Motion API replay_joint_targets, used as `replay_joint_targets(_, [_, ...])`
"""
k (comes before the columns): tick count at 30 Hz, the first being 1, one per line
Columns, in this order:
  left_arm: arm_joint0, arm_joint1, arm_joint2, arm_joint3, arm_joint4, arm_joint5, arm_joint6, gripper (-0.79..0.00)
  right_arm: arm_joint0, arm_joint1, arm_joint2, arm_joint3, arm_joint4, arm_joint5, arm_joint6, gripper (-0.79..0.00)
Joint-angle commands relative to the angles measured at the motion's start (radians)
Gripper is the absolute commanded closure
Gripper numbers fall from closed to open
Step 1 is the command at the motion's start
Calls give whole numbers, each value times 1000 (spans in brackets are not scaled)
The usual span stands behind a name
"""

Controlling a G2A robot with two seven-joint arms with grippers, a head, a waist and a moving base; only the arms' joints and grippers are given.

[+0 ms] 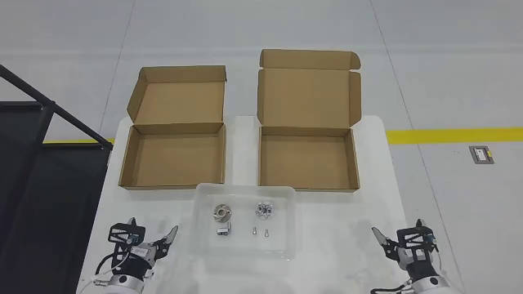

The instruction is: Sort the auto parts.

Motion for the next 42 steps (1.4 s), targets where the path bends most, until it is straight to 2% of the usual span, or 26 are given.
replay_joint_targets(1, [0, 0, 0, 0, 0, 0, 0, -784, 0, 0, 0, 0, 0, 0, 0, -785])
replay_joint_targets(18, [-1, 0, 0, -3, -5, -3, 4, -785, 0, 0, 0, 0, 0, 0, 0, -785])
replay_joint_targets(22, [16, -2, -28, -20, -49, -22, 58, -785, 7, 2, 14, -77, -5, -56, -39, -785])
replay_joint_targets(29, [34, -3, -82, -40, -101, -64, 154, -785, 22, 12, 16, -303, -52, -224, 11, -785])
replay_joint_targets(33, [55, -2, -113, -48, -112, -104, 205, -785, 60, 19, -23, -405, -73, -370, 101, -785])
replay_joint_targets(37, [80, -3, -138, -47, -120, -128, 241, -785, 145, 23, -117, -452, -71, -504, 227, -785])
replay_joint_targets(42, [94, -3, -157, -46, -119, -139, 257, -785, 277, 13, -278, -423, -31, -531, 395, -785])
